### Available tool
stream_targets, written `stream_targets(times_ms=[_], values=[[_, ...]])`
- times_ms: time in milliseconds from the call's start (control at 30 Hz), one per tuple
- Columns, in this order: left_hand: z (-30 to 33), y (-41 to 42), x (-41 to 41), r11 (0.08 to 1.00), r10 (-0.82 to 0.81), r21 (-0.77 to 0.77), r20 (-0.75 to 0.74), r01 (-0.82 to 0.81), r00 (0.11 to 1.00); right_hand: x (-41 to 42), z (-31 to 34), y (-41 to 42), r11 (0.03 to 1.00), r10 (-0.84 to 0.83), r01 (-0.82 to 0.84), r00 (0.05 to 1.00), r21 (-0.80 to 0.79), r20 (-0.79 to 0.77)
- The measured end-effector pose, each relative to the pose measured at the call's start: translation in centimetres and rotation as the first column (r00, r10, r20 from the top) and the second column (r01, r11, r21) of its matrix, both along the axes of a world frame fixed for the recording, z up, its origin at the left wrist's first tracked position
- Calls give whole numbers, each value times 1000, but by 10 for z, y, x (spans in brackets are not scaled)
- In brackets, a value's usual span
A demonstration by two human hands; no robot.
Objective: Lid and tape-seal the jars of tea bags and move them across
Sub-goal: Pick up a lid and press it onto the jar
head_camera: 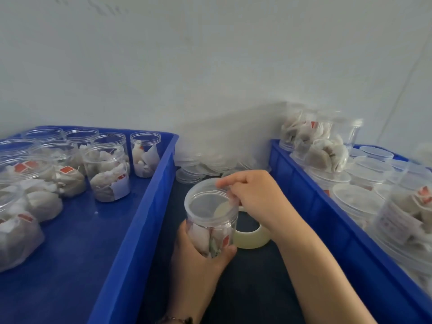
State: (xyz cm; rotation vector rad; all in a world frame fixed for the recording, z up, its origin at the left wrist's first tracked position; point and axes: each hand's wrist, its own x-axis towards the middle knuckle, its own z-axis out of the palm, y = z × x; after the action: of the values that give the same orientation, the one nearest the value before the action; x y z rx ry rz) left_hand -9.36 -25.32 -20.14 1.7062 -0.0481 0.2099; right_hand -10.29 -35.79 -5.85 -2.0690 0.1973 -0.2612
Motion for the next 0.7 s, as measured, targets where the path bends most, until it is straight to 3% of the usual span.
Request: stream_targets(times_ms=[200,367,433,700], values=[[1,-1,-2,999,8,45,-12,-7,1000,-2,-4,-6,974,99,-105,994,-201,-38],[1,-4,3,989,72,131,-52,-65,996,-3,-1,-8,861,194,-187,980,-474,-36],[0,-6,9,977,77,207,-79,-59,994,-4,0,-14,839,229,-207,973,-503,-19],[7,10,10,971,21,240,-114,7,993,0,-1,-23,819,290,-282,955,-501,-63]])
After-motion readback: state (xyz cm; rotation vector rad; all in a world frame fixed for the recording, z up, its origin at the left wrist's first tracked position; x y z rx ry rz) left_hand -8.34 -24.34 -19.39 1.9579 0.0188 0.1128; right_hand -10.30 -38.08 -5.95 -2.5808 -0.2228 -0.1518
